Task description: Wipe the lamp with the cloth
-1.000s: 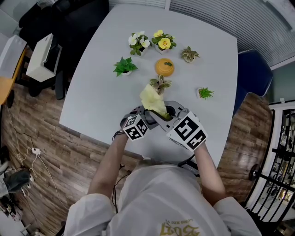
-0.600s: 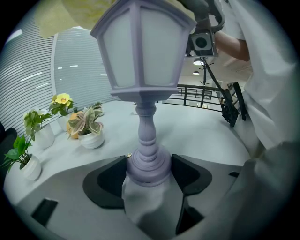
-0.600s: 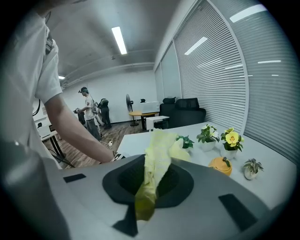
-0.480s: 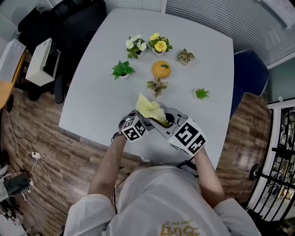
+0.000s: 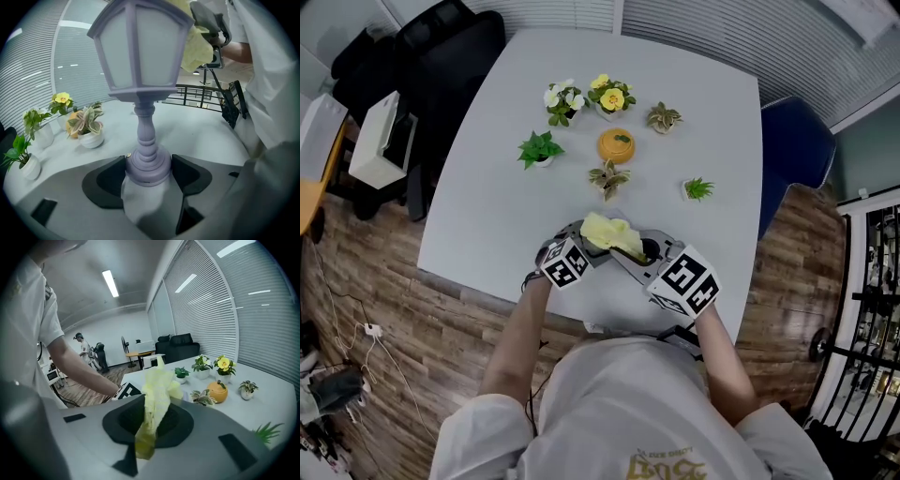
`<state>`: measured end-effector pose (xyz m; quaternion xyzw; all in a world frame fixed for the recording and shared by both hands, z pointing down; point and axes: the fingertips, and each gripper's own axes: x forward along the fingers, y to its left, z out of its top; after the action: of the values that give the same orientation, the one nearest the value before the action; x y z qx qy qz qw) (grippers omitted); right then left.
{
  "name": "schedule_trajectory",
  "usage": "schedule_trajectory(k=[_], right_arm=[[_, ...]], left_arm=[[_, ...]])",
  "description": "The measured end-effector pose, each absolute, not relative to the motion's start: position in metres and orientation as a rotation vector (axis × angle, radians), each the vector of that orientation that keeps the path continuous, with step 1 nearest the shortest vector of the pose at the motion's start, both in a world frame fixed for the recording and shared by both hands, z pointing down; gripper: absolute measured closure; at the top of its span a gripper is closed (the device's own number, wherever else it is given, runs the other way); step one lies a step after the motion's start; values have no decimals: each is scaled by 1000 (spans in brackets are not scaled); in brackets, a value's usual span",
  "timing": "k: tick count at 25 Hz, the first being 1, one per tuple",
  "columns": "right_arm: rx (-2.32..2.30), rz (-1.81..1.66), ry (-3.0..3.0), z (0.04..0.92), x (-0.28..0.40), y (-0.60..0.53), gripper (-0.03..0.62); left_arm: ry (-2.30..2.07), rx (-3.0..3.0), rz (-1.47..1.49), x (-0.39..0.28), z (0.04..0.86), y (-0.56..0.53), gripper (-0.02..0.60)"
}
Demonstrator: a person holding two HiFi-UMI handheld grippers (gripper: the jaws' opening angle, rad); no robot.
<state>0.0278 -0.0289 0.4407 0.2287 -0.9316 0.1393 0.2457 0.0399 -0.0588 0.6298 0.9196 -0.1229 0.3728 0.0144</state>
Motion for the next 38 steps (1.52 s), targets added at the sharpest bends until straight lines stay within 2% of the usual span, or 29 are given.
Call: schedule_trajectory(k=[9, 18, 21, 26, 38], right_arm=[[717, 357, -2526, 437, 41, -21, 548], [937, 392, -2617, 404, 57, -12, 548], [1069, 400, -2654, 390, 69, -8, 548], [1284, 337, -2658, 371, 88, 4, 548], [1540, 225, -2617, 348, 101, 34, 548]], left_arm=[[-435, 2810, 1128, 28, 619, -48, 273], [-784, 2712, 670, 8, 538, -35, 284], [-962, 2675, 528, -7, 508, -33, 416], [-1176, 2635, 346, -24, 456, -23, 567], [-1390, 2575, 187, -33, 373, 8, 579]])
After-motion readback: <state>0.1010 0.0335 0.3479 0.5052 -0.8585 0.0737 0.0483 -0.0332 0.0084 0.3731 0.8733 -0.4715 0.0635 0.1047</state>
